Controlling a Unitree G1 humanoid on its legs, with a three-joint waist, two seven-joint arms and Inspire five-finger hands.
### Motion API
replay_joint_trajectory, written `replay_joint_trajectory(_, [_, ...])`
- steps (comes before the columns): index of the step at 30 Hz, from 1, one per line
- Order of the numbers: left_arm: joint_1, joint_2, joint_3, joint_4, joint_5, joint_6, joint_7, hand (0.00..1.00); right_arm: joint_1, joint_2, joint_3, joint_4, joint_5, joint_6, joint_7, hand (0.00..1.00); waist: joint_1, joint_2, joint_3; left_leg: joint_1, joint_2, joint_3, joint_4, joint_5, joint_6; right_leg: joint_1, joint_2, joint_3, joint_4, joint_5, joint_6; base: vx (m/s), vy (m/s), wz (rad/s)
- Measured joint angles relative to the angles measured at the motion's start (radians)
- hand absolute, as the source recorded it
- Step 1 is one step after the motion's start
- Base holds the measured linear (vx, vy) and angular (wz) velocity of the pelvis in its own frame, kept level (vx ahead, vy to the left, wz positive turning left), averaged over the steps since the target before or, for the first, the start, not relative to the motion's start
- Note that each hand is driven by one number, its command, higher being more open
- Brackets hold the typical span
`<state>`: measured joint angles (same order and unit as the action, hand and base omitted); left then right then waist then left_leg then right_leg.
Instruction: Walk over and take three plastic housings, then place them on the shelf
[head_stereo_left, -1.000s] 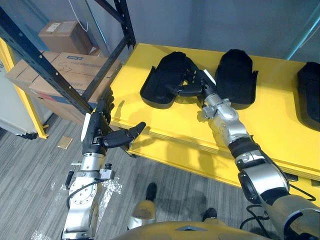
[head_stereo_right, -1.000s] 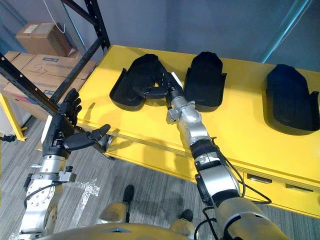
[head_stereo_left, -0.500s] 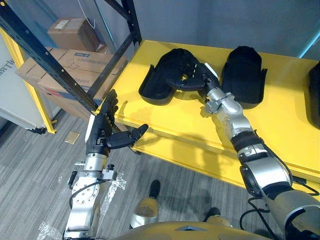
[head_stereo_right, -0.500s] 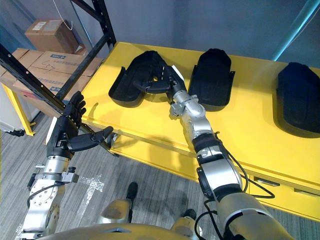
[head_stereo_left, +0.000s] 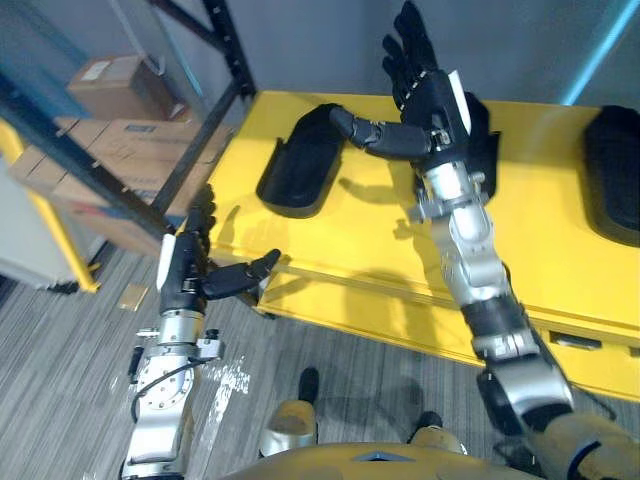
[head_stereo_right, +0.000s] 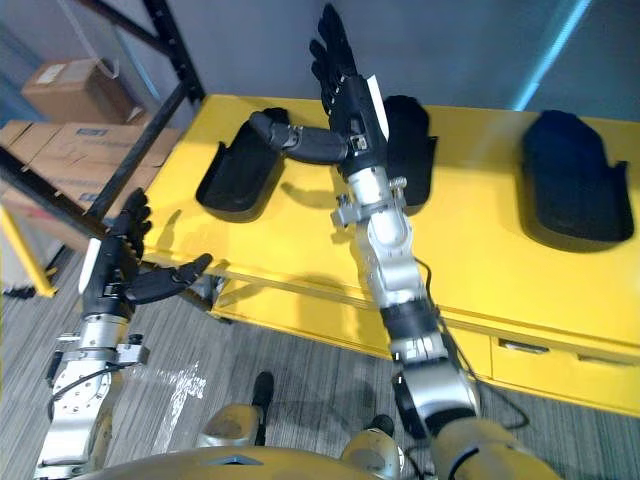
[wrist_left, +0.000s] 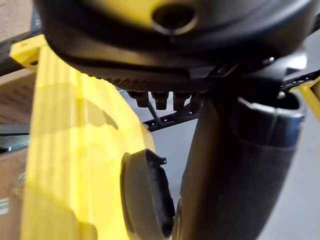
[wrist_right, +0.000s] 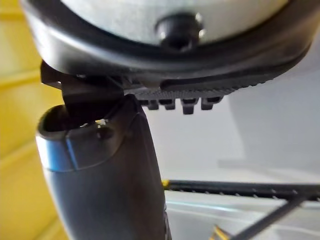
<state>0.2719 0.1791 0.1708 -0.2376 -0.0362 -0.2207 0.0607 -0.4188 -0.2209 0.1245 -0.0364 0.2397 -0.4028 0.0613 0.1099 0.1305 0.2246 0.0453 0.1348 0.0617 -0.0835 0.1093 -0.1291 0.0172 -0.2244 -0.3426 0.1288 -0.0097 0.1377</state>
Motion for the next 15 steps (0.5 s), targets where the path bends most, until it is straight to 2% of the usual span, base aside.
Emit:
replay_joint_trajectory(4, [-0.059, 0.067, 0.068, 0.07, 0.057, 0.0, 0.033, 1.0, 0.25, 0.005, -0.111, -0.173, -0.033, -0.024, -0.053, 1.0, -0.047, -0.034, -0.03, 0.02, 0.004, 0.074, 0.0, -0.021, -0.001, 0.004, 0.017, 0.064, -0.077, 0.047, 0.001, 0.02, 0.015, -0.51])
replay_joint_trajectory(8, [-0.104, 0.084, 0.13, 0.205, 0.128, 0.008, 0.117, 1.0, 0.415, 0.041, -0.217, -0.179, 0.02, -0.023, -0.107, 1.0, -0.092, -0.055, -0.064, 0.04, 0.011, 0.126, -0.001, -0.038, -0.005, 0.008, 0.031, 0.104, -0.117, 0.073, 0.0, 0.02, -0.002, -0.38])
replay_joint_trajectory(13, [-0.106, 0.099, 0.19, 0.288, 0.128, 0.023, 0.135, 1.0, 0.571, 0.044, -0.332, -0.251, 0.054, -0.003, -0.08, 1.0, -0.121, -0.045, -0.079, 0.054, 0.028, 0.159, 0.0, -0.049, -0.016, 0.008, 0.053, 0.133, -0.139, 0.083, -0.007, 0.02, -0.016, -0.2])
replay_joint_trajectory(15, [-0.106, 0.104, 0.198, 0.288, 0.128, 0.024, 0.126, 1.0, 0.578, 0.04, -0.343, -0.251, 0.063, 0.002, -0.068, 1.0, -0.124, -0.045, -0.084, 0.053, 0.031, 0.163, 0.0, -0.05, -0.017, 0.008, 0.056, 0.134, -0.147, 0.087, -0.009, 0.0, -0.014, -0.08])
